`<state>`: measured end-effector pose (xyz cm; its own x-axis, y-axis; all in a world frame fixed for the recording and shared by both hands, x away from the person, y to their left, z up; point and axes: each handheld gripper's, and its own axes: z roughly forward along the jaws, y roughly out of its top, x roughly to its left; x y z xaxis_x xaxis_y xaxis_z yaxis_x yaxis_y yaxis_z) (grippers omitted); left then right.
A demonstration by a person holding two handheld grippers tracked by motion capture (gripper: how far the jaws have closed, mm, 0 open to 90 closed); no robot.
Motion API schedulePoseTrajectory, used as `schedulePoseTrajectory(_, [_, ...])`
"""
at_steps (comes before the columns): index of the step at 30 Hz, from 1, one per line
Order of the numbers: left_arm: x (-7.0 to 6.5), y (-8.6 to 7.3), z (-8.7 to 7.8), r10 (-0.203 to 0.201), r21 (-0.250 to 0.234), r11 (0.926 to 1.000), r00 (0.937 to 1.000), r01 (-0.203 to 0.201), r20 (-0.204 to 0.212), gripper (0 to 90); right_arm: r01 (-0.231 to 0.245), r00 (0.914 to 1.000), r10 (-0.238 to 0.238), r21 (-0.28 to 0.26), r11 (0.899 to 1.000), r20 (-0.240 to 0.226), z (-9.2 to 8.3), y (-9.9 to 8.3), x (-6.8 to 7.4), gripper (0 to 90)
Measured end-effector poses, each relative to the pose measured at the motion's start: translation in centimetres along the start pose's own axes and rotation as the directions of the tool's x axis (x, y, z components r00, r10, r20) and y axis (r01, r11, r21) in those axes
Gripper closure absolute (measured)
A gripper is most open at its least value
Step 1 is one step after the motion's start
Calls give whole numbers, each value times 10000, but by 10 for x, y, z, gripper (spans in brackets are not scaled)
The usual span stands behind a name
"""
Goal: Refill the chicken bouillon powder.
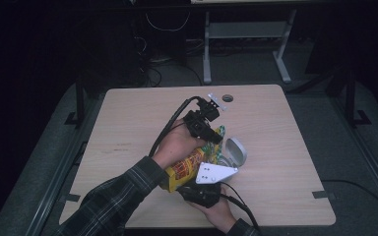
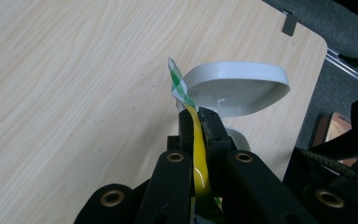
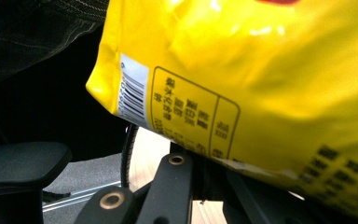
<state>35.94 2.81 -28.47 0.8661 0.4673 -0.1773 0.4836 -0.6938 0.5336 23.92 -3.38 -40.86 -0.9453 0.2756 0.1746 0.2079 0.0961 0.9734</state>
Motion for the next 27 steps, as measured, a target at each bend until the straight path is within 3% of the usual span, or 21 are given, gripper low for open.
schedulePoseTrajectory(27, [-2, 3, 2, 113, 83, 9999, 9999, -112, -30, 898, -43, 10000, 44, -149, 9999, 15, -2, 2, 0, 900])
